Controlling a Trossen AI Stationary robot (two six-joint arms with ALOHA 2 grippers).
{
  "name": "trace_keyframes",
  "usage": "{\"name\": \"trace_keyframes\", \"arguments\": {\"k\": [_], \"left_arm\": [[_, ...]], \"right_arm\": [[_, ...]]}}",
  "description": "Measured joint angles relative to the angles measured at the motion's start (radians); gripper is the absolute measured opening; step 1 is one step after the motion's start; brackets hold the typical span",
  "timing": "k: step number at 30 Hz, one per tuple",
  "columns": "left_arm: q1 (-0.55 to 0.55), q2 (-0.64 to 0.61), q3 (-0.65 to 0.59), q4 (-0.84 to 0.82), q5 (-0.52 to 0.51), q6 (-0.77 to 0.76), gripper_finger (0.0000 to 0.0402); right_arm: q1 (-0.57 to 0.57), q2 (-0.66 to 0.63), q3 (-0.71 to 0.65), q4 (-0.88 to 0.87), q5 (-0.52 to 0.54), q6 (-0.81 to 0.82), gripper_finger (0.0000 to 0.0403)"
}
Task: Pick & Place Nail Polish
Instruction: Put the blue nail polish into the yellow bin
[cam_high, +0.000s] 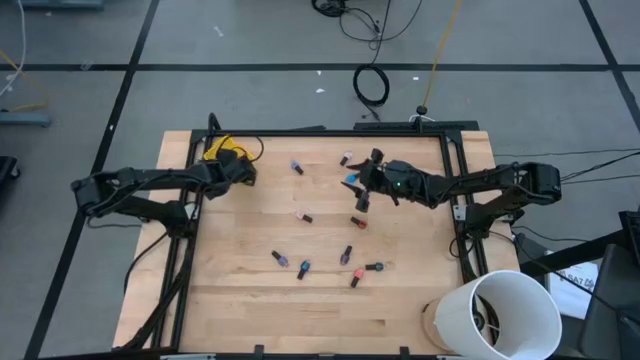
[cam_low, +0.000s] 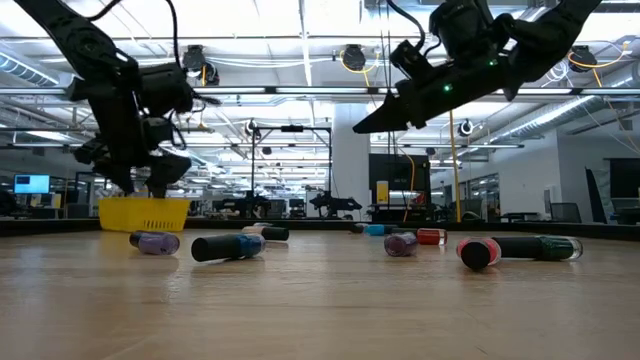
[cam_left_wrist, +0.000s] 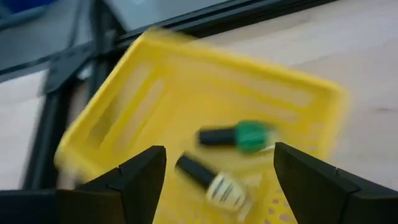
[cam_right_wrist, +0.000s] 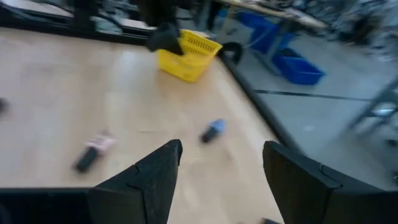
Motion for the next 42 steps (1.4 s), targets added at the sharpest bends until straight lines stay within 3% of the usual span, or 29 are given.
{"name": "trace_keyframes", "arguments": {"k": [5, 20, 35, 37, 42], "left_arm": [[-0.04, -0.075, 0.0, 0.104, 0.058, 0.137, 0.0294], [-0.071, -0.301, 0.0, 0.23, 0.056, 0.321, 0.0294], [-0.062, -0.289, 0.0, 0.234, 0.062, 0.235, 0.0294], [-0.062, -0.289, 0.0, 0.233, 0.11, 0.217, 0.0294], [-0.081, -0.289, 0.0, 0.228, 0.349, 0.211, 0.0294]], "right_arm": [[-0.018, 0.0, 0.0, -0.013, -0.043, 0.02, 0.0217], [-0.022, 0.0, 0.0, -0.02, -0.043, 0.009, 0.0215], [-0.022, 0.0, 0.0, -0.025, -0.043, 0.007, 0.0215], [-0.022, 0.0, 0.0, -0.025, -0.043, 0.008, 0.0215], [-0.022, 0.0, 0.0, -0.025, -0.043, 0.008, 0.0215]]}}
